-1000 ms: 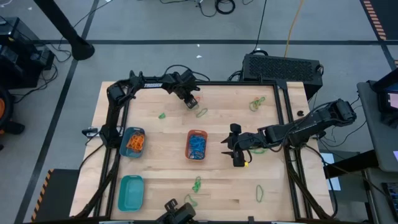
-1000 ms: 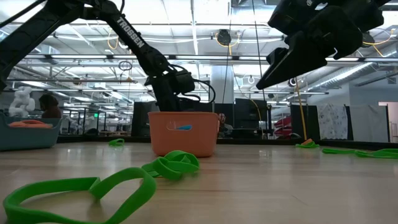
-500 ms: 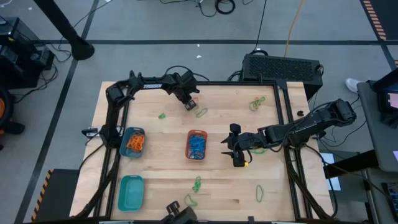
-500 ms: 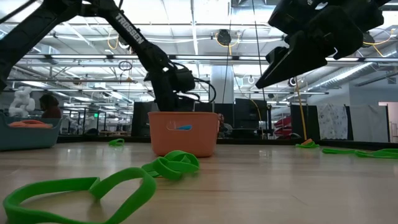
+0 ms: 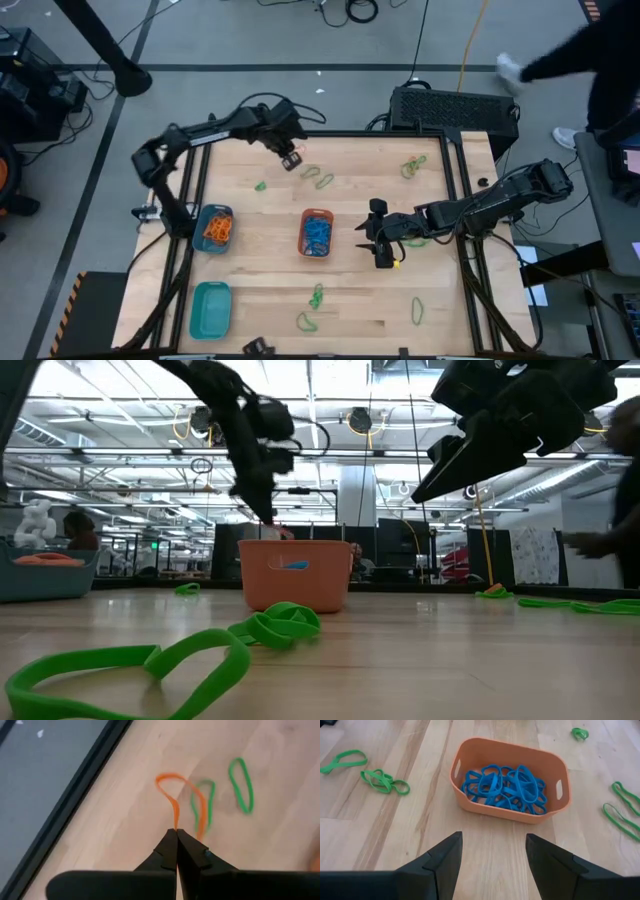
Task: Sort rubber bands into baskets
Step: Put the orange rubber band into the blue bin
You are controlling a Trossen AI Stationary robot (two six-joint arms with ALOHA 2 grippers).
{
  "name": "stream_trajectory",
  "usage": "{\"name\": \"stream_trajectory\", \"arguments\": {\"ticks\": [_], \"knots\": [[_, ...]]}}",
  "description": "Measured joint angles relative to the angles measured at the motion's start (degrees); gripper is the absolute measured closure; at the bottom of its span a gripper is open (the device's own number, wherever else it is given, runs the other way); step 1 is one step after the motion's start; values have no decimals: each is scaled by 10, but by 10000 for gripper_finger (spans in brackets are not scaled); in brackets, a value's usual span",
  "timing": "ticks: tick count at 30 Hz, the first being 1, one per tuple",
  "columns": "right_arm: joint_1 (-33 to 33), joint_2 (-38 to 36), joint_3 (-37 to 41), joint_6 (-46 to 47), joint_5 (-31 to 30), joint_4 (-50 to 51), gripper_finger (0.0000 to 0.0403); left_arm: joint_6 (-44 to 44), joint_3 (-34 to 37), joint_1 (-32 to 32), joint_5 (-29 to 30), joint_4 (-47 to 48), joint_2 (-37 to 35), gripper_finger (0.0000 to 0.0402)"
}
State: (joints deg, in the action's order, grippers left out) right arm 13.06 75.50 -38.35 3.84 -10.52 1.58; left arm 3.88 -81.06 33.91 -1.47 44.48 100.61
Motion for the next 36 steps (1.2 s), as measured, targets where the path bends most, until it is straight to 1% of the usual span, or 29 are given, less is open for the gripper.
{"name": "stream_trajectory", "arguments": {"ticks": [4,8,12,19,23,27,29,36], "knots": [[0,0,0,0,0,0,193,-8,7,-22,35,75,-63,401],[0,0,0,0,1,0,193,-55,28,-61,79,141,-121,401],[0,0,0,0,1,0,193,-118,60,-110,118,186,-178,401],[0,0,0,9,1,-1,193,-268,129,-200,153,276,-262,401],[0,0,0,11,1,-3,193,-366,172,-250,153,322,-301,401],[0,0,0,15,1,-5,193,-464,214,-303,143,346,-331,401],[0,0,0,15,1,-6,193,-506,234,-330,127,350,-341,401],[0,0,0,25,1,-11,193,-652,282,-417,37,435,-344,402]]}}
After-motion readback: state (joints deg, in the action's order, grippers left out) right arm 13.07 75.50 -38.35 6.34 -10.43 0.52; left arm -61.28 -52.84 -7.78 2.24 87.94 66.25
